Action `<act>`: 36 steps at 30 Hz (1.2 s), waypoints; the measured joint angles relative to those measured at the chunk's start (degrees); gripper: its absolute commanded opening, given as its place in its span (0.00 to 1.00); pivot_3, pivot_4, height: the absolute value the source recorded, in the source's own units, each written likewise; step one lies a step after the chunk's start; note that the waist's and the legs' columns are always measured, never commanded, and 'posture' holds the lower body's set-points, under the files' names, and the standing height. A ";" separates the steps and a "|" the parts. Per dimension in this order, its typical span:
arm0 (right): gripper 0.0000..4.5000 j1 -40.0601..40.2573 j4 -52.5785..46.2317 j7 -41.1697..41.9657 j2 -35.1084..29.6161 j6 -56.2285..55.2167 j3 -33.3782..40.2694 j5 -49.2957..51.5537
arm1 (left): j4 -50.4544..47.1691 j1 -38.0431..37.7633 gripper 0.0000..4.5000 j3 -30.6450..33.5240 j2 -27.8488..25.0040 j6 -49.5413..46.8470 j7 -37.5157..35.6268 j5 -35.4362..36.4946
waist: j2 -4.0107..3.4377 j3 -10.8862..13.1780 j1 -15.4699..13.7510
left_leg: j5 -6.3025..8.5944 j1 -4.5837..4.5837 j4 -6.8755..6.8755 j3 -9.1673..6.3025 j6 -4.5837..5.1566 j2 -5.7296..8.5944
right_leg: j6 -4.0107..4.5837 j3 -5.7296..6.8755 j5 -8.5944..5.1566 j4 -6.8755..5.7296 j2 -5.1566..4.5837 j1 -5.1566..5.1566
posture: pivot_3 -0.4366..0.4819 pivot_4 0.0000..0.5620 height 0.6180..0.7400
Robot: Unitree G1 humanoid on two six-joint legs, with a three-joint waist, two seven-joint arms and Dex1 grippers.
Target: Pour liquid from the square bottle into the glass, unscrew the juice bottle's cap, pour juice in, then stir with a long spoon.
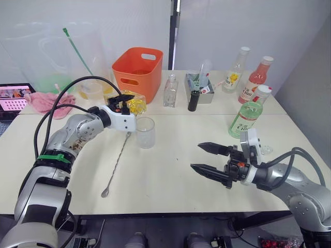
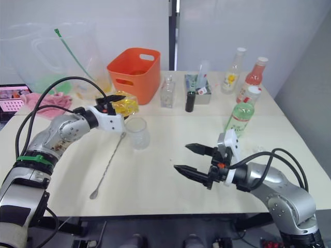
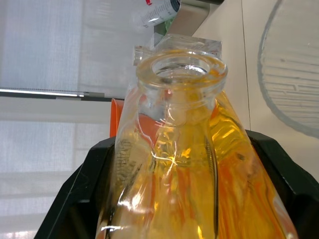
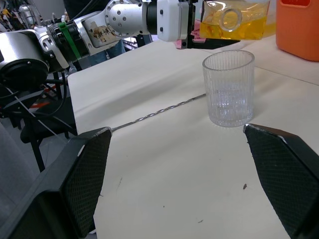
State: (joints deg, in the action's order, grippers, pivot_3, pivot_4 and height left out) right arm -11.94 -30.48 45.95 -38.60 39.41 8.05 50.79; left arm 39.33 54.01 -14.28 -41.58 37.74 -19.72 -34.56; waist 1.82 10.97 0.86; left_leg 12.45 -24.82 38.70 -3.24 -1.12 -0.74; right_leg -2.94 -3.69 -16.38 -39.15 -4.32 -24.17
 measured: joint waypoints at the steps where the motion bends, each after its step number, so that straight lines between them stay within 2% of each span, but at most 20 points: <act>1: 1.00 -0.02 0.00 0.00 0.01 0.00 -0.09 0.00 | 0.04 0.06 0.62 -0.49 -0.31 0.43 0.87 -0.86 | 0.00 0.00 0.00 | 0.00 0.00 0.00 0.00 0.00 0.00 | 0.00 0.00 0.00 0.00 0.00 0.00 | 0.48 0.27 1.00; 20: 1.00 -0.86 0.05 -0.06 1.13 -0.18 -0.84 -0.47 | 1.67 1.98 0.62 -2.98 -2.45 3.34 11.34 -9.31 | 0.00 0.00 0.00 | 0.00 -0.01 0.03 0.00 0.00 0.01 | -0.01 0.00 0.00 -0.04 -0.01 -0.01 | 0.48 0.27 1.00; 36: 1.00 -1.22 0.05 -0.12 1.13 -0.18 -1.00 -0.48 | 2.04 1.99 0.62 -2.97 -2.65 3.19 10.68 -7.51 | 0.00 0.00 0.02 | 0.00 -0.01 0.04 0.00 0.00 0.01 | 0.00 0.00 0.00 -0.06 -0.01 -0.01 | 0.48 0.27 1.00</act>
State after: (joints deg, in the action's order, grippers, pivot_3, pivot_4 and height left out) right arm -13.17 -30.43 45.83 -37.47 39.24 7.05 50.30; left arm 41.37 56.00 -17.25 -44.23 40.93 -9.03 -42.07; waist 1.82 10.97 0.88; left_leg 12.45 -24.82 38.74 -3.24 -1.12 -0.73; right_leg -2.95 -3.69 -16.38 -39.21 -4.33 -24.18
